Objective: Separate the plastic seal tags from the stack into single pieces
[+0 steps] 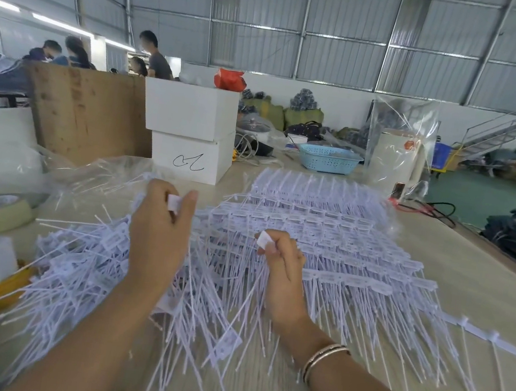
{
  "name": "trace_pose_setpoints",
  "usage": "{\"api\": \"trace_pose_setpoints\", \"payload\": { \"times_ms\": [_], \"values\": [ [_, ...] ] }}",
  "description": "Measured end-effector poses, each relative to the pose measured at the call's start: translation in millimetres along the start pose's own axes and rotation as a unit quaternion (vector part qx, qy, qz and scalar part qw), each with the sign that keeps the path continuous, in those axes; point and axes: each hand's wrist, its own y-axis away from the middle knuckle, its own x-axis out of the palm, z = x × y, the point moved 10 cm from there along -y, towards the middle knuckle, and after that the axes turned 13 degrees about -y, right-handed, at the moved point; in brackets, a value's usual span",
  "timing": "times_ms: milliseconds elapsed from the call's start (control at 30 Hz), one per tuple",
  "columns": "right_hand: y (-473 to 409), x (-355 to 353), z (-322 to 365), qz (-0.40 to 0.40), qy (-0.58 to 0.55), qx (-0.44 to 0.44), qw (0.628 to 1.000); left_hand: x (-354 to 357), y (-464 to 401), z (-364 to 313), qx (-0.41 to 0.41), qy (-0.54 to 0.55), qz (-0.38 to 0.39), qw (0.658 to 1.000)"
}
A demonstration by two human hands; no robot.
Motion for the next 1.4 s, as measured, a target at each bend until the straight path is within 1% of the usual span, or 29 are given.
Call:
{"api": "trace_pose_setpoints", "payload": {
  "times_ms": [33,67,100,167,200,233,267,300,333,367,400,467,500,567,667,733,800,867,1033,1133,1200,1267,1333,1367,1400],
  "values": [
    [0.1,1.5,0.5,0.004,0.000,0.002,1.000,-6.9,-4.2,4.9,0.000,-0.012,-0.023,1.000],
    [-0.2,3.3,2.9,0.009,0.005,-0.003,1.000,-9.3,-6.9,8.5,0.006,-0.039,-0.029,0.999],
    [-0.3,5.5,6.4,0.016,0.016,-0.013,1.000,-7.3,-7.9,10.4,0.019,-0.091,-0.019,0.996],
    [-0.3,9.3,10.9,0.033,0.043,-0.030,0.998,5.1,-6.1,12.5,0.058,-0.230,0.020,0.971],
    [0.2,10.5,11.3,0.041,0.052,-0.032,0.997,10.1,-3.8,11.3,0.077,-0.283,0.033,0.955],
    [0.4,11.2,10.8,0.048,0.055,-0.032,0.997,12.7,-1.9,7.1,0.096,-0.308,0.038,0.946],
    [0.1,11.1,9.0,0.051,0.050,-0.028,0.997,13.7,0.3,-2.3,0.123,-0.306,0.036,0.943],
    [-0.1,10.5,6.4,0.049,0.038,-0.020,0.998,15.0,3.9,-16.4,0.160,-0.282,0.036,0.945],
    [-0.2,9.7,4.0,0.045,0.022,-0.010,0.999,18.8,9.1,-31.2,0.196,-0.244,0.053,0.948],
    [-0.3,9.2,2.9,0.041,0.009,-0.006,0.999,26.7,14.9,-42.5,0.215,-0.209,0.089,0.950],
    [0.1,9.5,2.9,0.041,0.001,-0.007,0.999,37.0,22.2,-49.2,0.217,-0.185,0.136,0.949],
    [0.9,12.1,3.0,0.052,-0.002,-0.014,0.999,58.9,36.6,-48.2,0.185,-0.168,0.222,0.942],
    [1.4,13.0,3.3,0.056,0.000,-0.018,0.998,66.1,43.1,-44.2,0.162,-0.152,0.249,0.943],
    [1.9,14.2,3.2,0.061,-0.002,-0.015,0.998,71.9,49.9,-41.8,0.128,-0.071,0.269,0.952],
    [0.0,18.9,3.8,0.087,-0.016,-0.010,0.996,66.0,48.6,-44.4,0.092,0.050,0.261,0.960],
    [-3.3,17.2,6.1,0.096,-0.006,-0.021,0.995,62.1,45.0,-38.0,0.057,0.096,0.246,0.963],
    [-6.1,16.7,7.9,0.111,-0.004,-0.028,0.993,63.6,45.6,-30.6,0.036,0.096,0.249,0.963],
    [-6.5,18.4,11.1,0.127,-0.025,-0.026,0.991,66.5,47.1,-26.6,0.023,0.095,0.252,0.963],
    [-5.9,24.7,12.0,0.168,-0.013,-0.022,0.985,66.1,41.4,-15.8,-0.007,0.083,0.221,0.972],
    [-7.4,23.6,9.7,0.171,-0.003,-0.030,0.985,65.5,40.4,-13.8,-0.016,0.104,0.224,0.969],
    [-8.0,23.3,13.3,0.162,0.007,-0.052,0.985,65.7,41.8,-12.1,-0.033,0.128,0.223,0.966],
    [-7.8,21.7,17.6,0.143,0.026,-0.081,0.986,67.9,43.8,-6.5,-0.081,0.159,0.221,0.959],
    [-7.7,18.4,20.1,0.119,0.037,-0.104,0.987,69.5,44.8,6.2,-0.164,0.198,0.207,0.944],
    [-8.4,15.0,19.6,0.103,0.034,-0.103,0.989,68.4,44.3,12.9,-0.207,0.218,0.195,0.933],
    [-9.2,10.8,18.4,0.087,0.022,-0.097,0.991,64.2,41.9,17.7,-0.229,0.225,0.177,0.930]
  ]
}}
